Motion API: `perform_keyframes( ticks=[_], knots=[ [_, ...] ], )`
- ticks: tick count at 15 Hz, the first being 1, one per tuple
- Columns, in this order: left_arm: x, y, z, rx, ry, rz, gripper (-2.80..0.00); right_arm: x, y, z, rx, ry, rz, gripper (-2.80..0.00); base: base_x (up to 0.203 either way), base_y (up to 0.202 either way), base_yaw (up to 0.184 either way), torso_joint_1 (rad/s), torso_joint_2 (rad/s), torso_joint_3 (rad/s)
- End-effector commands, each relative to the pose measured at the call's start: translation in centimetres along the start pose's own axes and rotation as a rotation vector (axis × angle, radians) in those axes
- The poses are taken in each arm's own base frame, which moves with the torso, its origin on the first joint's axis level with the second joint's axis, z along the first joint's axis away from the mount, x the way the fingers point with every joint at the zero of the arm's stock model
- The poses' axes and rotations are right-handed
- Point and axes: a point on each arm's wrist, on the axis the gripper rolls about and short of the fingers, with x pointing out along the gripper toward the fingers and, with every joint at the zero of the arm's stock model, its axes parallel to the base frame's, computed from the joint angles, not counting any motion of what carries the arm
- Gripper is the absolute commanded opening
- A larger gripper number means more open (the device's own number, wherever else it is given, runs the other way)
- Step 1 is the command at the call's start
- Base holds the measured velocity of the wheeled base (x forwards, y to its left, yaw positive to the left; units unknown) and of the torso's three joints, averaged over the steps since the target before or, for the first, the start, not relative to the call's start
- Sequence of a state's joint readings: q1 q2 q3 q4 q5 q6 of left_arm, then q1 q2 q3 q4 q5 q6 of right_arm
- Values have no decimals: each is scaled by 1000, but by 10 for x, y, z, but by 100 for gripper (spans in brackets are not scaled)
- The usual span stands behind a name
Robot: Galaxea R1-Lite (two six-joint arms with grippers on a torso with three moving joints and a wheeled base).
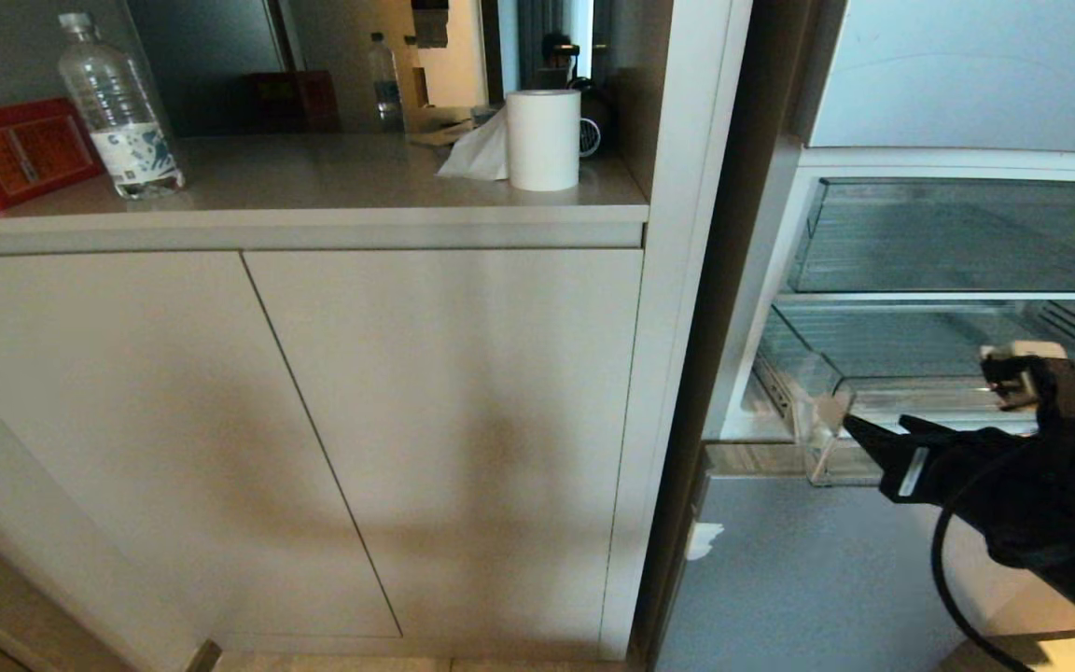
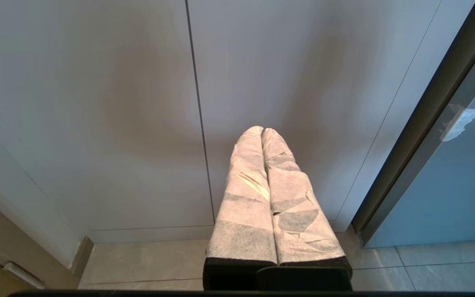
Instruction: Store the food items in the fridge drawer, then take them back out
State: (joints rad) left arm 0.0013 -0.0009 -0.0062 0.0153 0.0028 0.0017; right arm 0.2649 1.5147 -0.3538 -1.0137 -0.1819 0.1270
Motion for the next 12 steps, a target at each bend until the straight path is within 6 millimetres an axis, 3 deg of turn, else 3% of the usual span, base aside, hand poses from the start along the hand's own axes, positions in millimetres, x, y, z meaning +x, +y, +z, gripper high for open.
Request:
perform_keyframes(
  ticks=[1, 3, 5, 6, 12],
  knots=[
    [0, 0, 0, 0, 1, 1, -280, -48, -7, 23, 25, -115, -16, 0, 0, 0, 0, 0, 0, 0],
    [0, 0, 0, 0, 1, 1, -280, -73, -11, 33, 35, -136, -39, 0, 0, 0, 0, 0, 0, 0],
    [0, 0, 0, 0, 1, 0, -280, -80, -12, 46, 35, -115, -61, 0, 0, 0, 0, 0, 0, 0],
    [0, 0, 0, 1, 1, 1, -280, -78, -11, 56, 34, -101, -73, -280, 0, 0, 0, 0, 0, 0],
    [0, 0, 0, 0, 1, -1, -280, -17, -17, 80, 6, 93, -203, -280, 0, 0, 0, 0, 0, 0]
  ],
)
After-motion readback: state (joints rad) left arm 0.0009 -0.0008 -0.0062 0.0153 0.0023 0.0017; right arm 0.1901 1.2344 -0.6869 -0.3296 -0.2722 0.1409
